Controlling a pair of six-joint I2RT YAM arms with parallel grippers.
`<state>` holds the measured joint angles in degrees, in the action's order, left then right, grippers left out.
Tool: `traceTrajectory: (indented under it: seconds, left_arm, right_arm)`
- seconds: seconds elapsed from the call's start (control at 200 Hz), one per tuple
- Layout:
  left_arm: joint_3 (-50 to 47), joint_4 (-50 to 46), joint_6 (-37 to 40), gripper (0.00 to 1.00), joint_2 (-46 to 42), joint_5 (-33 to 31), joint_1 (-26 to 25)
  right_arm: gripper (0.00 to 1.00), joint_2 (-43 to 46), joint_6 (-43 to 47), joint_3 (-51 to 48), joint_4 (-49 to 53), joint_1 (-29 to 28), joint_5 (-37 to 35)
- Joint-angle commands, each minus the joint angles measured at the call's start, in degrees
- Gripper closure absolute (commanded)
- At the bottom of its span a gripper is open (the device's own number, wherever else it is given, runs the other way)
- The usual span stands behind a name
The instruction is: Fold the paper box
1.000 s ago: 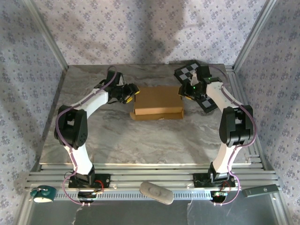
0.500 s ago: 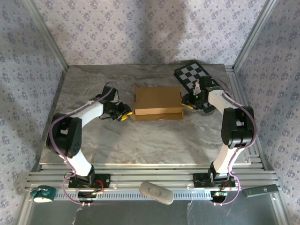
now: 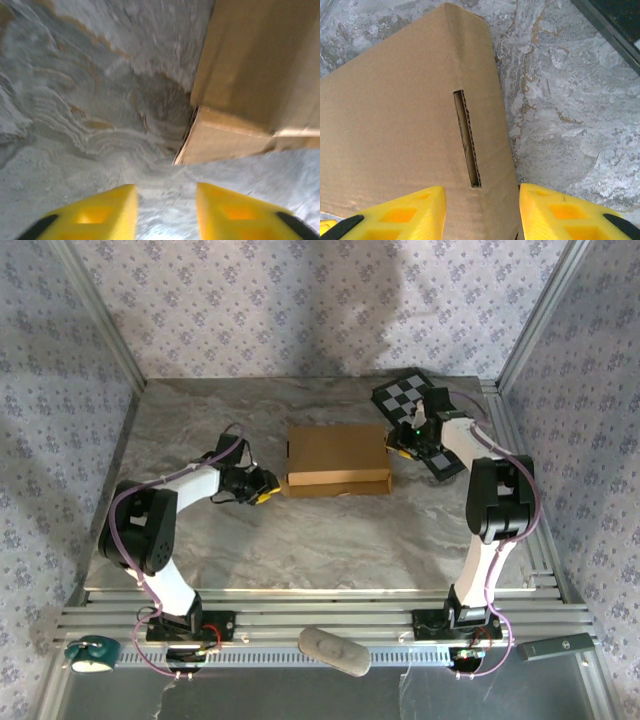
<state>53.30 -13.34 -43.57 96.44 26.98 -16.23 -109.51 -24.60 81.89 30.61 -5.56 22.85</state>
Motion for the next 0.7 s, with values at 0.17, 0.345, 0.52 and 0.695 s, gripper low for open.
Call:
traceTrajectory:
  seconds: [0.17, 0.345, 0.52, 0.695]
  left_arm:
    - [1.0, 10.0, -7.7, 0.76, 0.9, 3.4, 0.8]
    - [0.2, 14.6, -11.7, 0.49, 2.5, 3.4, 0.9]
    - [0.4, 18.5, -14.3, 0.38, 4.6, 4.5, 0.9]
    - [0.9, 21.9, -17.0, 0.33, 6.4, 6.3, -0.3]
  right_arm:
    - [0.56, -3.7, -2.8, 5.0, 2.7, -1.2, -2.3]
    - [0.55, -5.3, -3.3, 7.5, 3.5, -1.9, -2.1]
    - [0.55, -6.3, -3.5, 8.4, 3.6, -2.2, -1.8]
    - [0.56, -7.2, -3.8, 8.6, 5.1, -2.5, -1.5]
